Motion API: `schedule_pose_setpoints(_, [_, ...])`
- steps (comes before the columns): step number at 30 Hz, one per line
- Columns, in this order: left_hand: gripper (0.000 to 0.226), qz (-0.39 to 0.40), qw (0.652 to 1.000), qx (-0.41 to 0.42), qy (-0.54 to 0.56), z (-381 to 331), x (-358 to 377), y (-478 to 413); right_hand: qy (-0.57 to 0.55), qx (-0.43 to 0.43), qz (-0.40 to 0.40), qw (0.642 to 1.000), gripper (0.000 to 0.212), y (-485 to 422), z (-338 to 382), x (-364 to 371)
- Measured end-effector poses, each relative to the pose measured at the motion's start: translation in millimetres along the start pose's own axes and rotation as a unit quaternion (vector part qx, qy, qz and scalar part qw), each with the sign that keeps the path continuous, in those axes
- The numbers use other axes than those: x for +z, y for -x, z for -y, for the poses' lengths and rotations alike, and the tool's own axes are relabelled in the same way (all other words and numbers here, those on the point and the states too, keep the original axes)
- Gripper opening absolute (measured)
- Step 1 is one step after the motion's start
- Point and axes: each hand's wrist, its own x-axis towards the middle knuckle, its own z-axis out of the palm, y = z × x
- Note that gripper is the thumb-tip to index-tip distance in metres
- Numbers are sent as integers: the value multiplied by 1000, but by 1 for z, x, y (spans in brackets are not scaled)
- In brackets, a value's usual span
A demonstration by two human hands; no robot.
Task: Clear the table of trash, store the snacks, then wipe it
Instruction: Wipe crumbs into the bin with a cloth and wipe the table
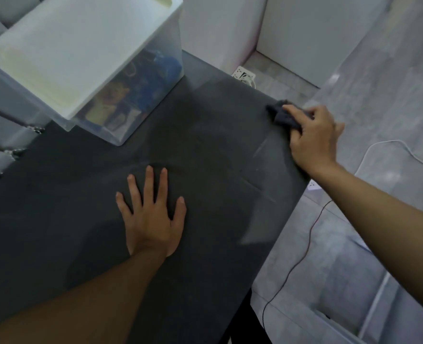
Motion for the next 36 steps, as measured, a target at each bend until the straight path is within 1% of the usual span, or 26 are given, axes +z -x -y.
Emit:
schedule_pose_setpoints(1, [71,-2,1000,0,-2,-1,0,0,-5,77,-16,997,45,4,0,0])
schedule_pose_setpoints(2, [71,-5,1000,1,0,-1,0,0,-5,117,-22,993,45,10,4,1])
schedule_pose_setpoints(4, [71,-9,1000,3,6,-1,0,1,-17,110,-7,994,46,31,21,2])
schedule_pose_setpoints(6, [71,-14,1000,3,9,-2,0,2,-31,37,14,999,46,62,41,0])
schedule_pose_setpoints(8, [71,-17,1000,2,11,-2,0,2,-45,-69,40,996,45,99,62,-2])
schedule_pose_setpoints(10, [69,-19,1000,-1,13,-2,0,2,-73,-202,74,974,41,132,75,-7])
schedule_pose_setpoints(12, [69,-17,1000,2,18,-1,0,2,-59,-290,90,951,37,140,71,-12])
schedule_pose_setpoints(13, [69,-17,1000,3,25,-1,0,3,-44,-291,80,952,38,136,65,-11])
schedule_pose_setpoints(14, [69,-18,999,5,34,0,-1,4,-32,-256,65,964,39,131,61,-9])
schedule_pose_setpoints(15, [69,-19,999,9,44,1,-2,5,-23,-188,46,981,40,125,58,-7])
schedule_pose_setpoints(16, [70,-20,998,11,56,3,-3,7,-23,-94,26,995,42,121,58,-5])
schedule_pose_setpoints(18, [72,-28,994,11,103,8,-4,8,-35,82,0,996,43,122,72,0])
schedule_pose_setpoints(19, [71,-36,989,8,140,10,-6,8,-35,114,-1,993,43,129,84,1])
schedule_pose_setpoints(20, [69,-47,982,6,183,13,-7,9,-35,101,9,994,43,140,99,1])
schedule_pose_setpoints(21, [66,-56,972,1,229,17,-8,10,-43,49,26,998,43,153,114,0])
schedule_pose_setpoints(23, [57,-67,946,-23,315,26,-11,11,-63,-119,79,988,41,179,132,-1])
schedule_pose_setpoints(24, [54,-69,938,-34,337,33,-11,11,-66,-194,104,973,40,187,135,-1])
schedule_pose_setpoints(25, [51,-74,938,-37,337,41,-12,11,-65,-244,119,960,39,188,133,-1])
schedule_pose_setpoints(26, [50,-84,945,-34,314,53,-12,11,-61,-268,120,954,38,182,130,0])
schedule_pose_setpoints(28, [51,-102,969,-42,220,83,-9,13,-45,-241,87,965,40,163,124,4])
schedule_pose_setpoints(29, [53,-97,978,-60,175,100,-8,15,-34,-185,65,980,41,151,124,7])
schedule_pose_setpoints(31, [57,-70,986,-92,122,128,-4,23,-49,5,37,998,44,133,132,16])
schedule_pose_setpoints(32, [58,-60,988,-93,107,137,0,27,-63,93,30,993,45,128,142,19])
schedule_pose_setpoints(33, [59,-58,990,-87,93,142,3,29,-70,126,32,989,46,127,155,22])
schedule_pose_setpoints(34, [59,-60,992,-81,80,143,6,29,-58,85,37,994,47,130,169,26])
schedule_pose_setpoints(36, [60,-63,992,-85,70,141,8,26,-45,-98,73,991,45,143,187,32])
